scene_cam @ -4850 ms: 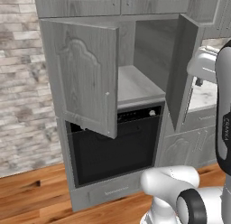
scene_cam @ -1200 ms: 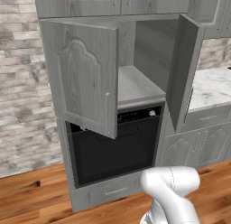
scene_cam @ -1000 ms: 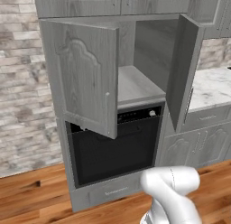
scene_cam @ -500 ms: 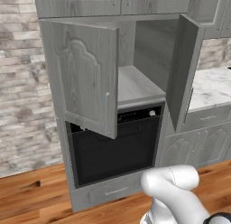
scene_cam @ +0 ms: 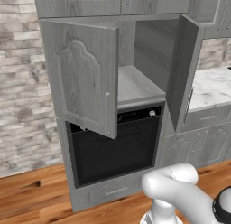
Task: Close all open cabinet doors.
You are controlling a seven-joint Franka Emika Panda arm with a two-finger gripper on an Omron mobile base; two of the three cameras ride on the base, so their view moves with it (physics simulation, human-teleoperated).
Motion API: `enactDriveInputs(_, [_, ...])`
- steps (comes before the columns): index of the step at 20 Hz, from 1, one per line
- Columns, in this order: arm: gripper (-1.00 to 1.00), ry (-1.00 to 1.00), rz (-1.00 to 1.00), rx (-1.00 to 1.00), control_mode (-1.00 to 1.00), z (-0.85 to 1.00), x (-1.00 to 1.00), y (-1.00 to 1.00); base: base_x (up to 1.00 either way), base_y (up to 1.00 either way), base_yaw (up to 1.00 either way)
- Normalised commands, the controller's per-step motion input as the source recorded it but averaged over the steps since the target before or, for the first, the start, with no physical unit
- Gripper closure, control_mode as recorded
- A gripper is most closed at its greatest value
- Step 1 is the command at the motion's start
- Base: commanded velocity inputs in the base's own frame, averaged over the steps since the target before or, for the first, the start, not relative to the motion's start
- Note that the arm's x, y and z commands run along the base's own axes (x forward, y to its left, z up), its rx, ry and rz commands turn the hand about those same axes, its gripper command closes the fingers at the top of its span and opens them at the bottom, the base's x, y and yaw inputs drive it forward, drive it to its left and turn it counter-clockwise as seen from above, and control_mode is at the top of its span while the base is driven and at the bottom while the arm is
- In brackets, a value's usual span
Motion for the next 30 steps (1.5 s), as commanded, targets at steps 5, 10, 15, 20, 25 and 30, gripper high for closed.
enactDriveInputs(5, [-1.0, -0.01, 0.01, 0.0, -1.0, -0.18, 0.22, 0.11, 0.0, 0.0, 0.0])
enactDriveInputs(10, [-1.0, 0.0, -0.04, 0.0, -1.0, -0.06, 0.02, 0.24, 0.0, 0.0, 0.0])
enactDriveInputs(15, [-1.0, 0.0, -0.03, 0.0, -1.0, 0.0, 0.06, 0.19, 0.0, 0.0, 0.0])
enactDriveInputs(20, [-1.0, -0.01, -0.03, 0.0, -1.0, -0.09, 0.15, 0.15, 0.0, 0.0, 0.0])
enactDriveInputs(25, [-1.0, -0.03, -0.02, 0.0, -1.0, -0.2, 0.33, 0.14, 0.0, 0.0, 0.0])
enactDriveInputs(30, [-1.0, -0.02, 0.0, 0.0, -1.0, -0.23, 0.48, 0.08, 0.0, 0.0, 0.0])
